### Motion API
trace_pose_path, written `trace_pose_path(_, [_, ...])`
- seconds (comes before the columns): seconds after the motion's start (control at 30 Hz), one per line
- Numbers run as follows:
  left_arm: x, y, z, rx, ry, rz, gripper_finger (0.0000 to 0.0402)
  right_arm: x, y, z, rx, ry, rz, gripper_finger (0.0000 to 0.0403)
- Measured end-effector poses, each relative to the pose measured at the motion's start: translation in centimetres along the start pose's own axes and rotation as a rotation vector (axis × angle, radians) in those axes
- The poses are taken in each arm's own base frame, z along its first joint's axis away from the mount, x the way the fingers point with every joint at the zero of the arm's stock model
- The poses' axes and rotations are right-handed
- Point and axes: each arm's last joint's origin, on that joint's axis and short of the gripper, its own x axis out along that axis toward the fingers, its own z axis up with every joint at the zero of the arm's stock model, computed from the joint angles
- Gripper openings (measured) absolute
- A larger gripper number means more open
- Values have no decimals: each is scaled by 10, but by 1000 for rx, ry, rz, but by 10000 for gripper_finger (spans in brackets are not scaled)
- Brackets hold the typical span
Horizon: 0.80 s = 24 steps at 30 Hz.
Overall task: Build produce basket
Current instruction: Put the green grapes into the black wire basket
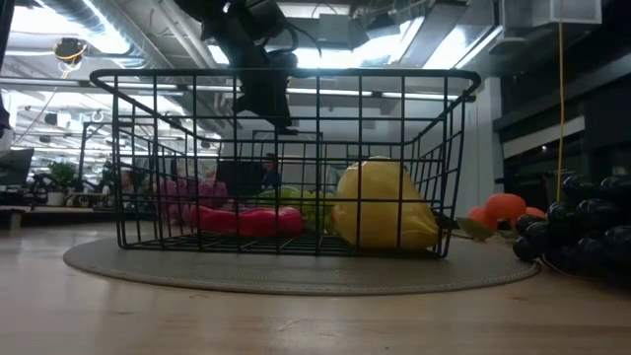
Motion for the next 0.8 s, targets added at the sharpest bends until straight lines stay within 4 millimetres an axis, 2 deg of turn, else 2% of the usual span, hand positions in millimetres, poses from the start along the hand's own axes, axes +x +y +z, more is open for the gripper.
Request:
trace_pose_path(0.2, [0, 9, 2, -13, -16, 74, 85, 6, -31, 12, 53, 6, -34, 126])
trace_pose_path(0.33, [-1, 10, 1, -1, -11, 109, 95, 10, -43, 14, 82, 11, -65, 126])
trace_pose_path(0.6, [-1, 10, -10, 109, 106, 120, 175, 15, -45, 13, 75, 15, -92, 126])
trace_pose_path(0.7, [-4, 13, -22, 166, 235, 144, 195, 15, -45, 12, 86, 15, -92, 126])
trace_pose_path(0.8, [-9, 24, -34, 145, 384, 234, 198, 15, -45, 9, 90, 15, -92, 126])
